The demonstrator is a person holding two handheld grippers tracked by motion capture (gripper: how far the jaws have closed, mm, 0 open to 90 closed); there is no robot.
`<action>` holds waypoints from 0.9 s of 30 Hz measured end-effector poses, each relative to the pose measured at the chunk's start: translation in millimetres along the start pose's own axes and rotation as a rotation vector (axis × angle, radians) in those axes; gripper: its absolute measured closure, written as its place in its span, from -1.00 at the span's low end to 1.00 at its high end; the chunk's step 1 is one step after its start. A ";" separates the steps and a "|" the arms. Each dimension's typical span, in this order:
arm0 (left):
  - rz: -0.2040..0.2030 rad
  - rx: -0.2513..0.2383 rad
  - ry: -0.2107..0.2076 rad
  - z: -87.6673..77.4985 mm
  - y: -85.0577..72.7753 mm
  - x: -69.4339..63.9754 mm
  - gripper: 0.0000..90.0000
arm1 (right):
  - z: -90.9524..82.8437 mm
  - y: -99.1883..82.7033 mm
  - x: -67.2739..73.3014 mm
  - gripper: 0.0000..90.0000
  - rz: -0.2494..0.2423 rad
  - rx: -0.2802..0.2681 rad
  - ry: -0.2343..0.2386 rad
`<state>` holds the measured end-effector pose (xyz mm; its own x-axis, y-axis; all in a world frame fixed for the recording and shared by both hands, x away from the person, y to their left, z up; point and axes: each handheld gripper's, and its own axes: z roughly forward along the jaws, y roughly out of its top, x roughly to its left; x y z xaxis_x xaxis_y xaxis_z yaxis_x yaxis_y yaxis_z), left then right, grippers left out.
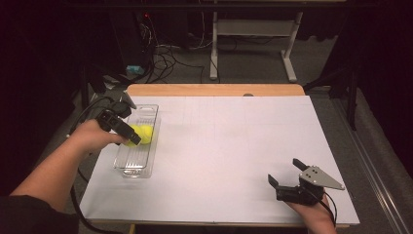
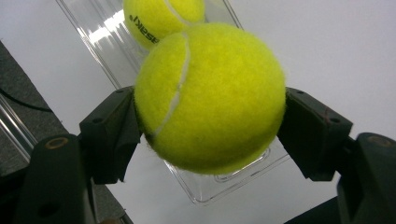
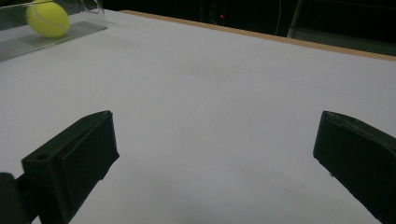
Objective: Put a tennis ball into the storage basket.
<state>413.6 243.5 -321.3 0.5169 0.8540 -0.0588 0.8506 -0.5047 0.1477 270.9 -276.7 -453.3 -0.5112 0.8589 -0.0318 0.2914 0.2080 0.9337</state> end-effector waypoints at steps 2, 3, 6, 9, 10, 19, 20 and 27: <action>0.001 0.005 -0.001 0.4 -0.1 0.1 -0.42 | 0.0 0.1 0.2 -1.00 0.000 0.000 0.000; 0.001 0.004 0.001 1.6 -0.3 0.0 -0.42 | 0.0 0.1 0.6 -1.00 0.000 0.000 0.000; 0.003 0.013 0.004 5.0 0.1 -0.3 -0.42 | 0.2 0.0 0.6 -1.00 0.001 0.000 0.000; 0.007 0.021 0.000 11.5 0.8 -1.6 -0.42 | -0.5 0.1 -0.2 -1.00 0.002 -0.002 -0.001; 0.007 0.021 0.000 11.5 0.8 -1.6 -0.42 | -0.5 0.1 -0.2 -1.00 0.002 -0.002 -0.001; 0.002 0.048 0.012 26.1 0.8 -0.6 -0.42 | -0.7 0.0 -0.2 -1.00 0.001 -0.002 -0.001; -0.003 0.052 0.010 30.9 0.5 -0.1 -0.42 | -0.8 0.0 -0.2 -1.00 0.002 -0.002 -0.001; 0.003 0.077 0.014 45.1 -0.3 -1.7 -0.43 | -0.9 -0.1 0.3 -1.00 0.001 -0.001 0.000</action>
<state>416.8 236.5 -365.8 0.5189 0.8537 -0.0444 0.8540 -0.5154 0.0711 270.0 -276.9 -453.1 -0.5106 0.8592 -0.0313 0.2913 0.2071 0.9340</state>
